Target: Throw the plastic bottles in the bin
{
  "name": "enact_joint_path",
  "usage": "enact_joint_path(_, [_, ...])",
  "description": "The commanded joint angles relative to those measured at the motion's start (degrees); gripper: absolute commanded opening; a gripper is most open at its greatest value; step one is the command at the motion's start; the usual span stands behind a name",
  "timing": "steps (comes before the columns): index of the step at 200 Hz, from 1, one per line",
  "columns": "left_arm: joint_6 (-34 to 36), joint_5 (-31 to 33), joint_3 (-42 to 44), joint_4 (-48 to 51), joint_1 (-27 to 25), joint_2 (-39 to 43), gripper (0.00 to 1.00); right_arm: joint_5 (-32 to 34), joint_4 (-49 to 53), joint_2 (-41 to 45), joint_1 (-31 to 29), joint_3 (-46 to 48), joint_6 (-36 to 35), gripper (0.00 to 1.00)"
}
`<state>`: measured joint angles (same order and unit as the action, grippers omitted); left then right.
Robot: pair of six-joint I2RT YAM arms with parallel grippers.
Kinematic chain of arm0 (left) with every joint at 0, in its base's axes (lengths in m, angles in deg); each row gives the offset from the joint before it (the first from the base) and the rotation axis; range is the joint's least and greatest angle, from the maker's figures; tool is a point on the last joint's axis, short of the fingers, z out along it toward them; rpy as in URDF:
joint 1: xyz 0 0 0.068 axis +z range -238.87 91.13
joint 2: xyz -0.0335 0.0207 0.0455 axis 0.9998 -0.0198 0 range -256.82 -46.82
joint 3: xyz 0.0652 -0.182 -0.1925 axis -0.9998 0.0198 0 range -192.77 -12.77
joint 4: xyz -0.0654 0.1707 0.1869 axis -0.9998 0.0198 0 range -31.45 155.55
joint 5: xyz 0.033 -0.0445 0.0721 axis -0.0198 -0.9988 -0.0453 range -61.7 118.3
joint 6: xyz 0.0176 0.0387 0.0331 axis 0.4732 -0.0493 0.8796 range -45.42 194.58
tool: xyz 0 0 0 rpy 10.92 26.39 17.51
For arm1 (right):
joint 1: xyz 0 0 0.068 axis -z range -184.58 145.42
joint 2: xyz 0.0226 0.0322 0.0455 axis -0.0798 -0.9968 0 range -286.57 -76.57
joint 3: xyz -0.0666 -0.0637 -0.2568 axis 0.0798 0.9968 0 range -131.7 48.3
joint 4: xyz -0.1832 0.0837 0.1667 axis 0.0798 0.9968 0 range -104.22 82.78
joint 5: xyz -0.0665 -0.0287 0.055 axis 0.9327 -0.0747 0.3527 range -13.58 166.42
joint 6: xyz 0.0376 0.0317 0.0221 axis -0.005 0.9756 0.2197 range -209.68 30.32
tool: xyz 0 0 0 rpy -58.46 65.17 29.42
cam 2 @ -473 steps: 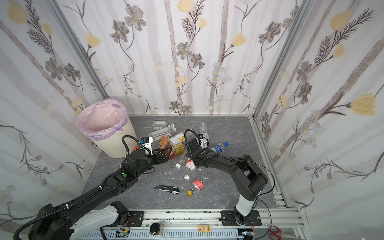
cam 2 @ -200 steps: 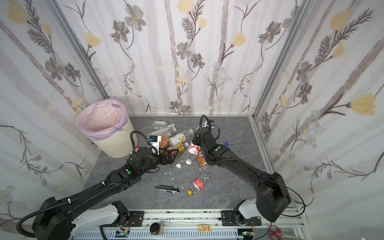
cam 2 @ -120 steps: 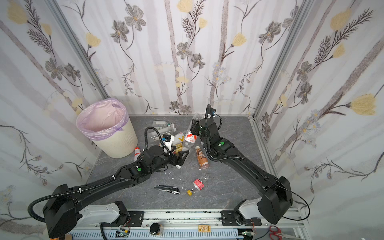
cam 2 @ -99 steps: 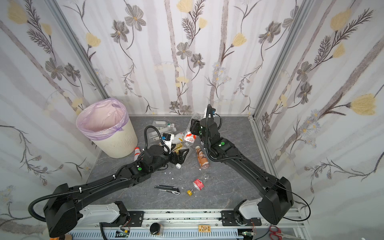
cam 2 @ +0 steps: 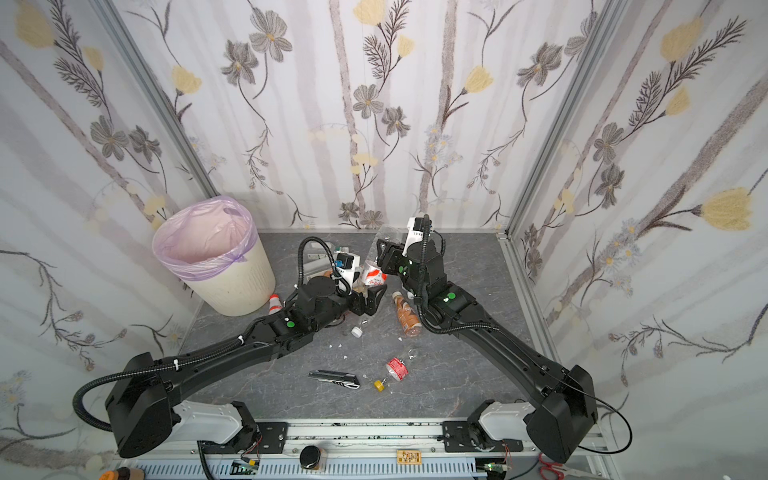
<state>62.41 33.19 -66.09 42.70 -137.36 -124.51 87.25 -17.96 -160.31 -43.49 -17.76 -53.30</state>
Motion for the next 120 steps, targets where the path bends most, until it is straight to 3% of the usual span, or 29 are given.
enact_joint_path(1, [-2.0, -5.7, -1.5, -0.8, 2.2, -0.9, 0.95, -1.5, -4.1, 0.7, 0.0, 0.6, -0.9, 0.59])
enact_joint_path(58, [-3.9, -16.5, -4.2, 0.6, 4.6, -3.5, 0.89, -3.5, -5.3, 1.0, 0.0, 0.8, -2.0, 0.59])
enact_joint_path(120, [-3.9, -16.4, -4.5, 1.0, 4.7, -3.2, 0.62, -3.8, -5.9, 0.9, 0.1, 1.1, -3.2, 0.6])
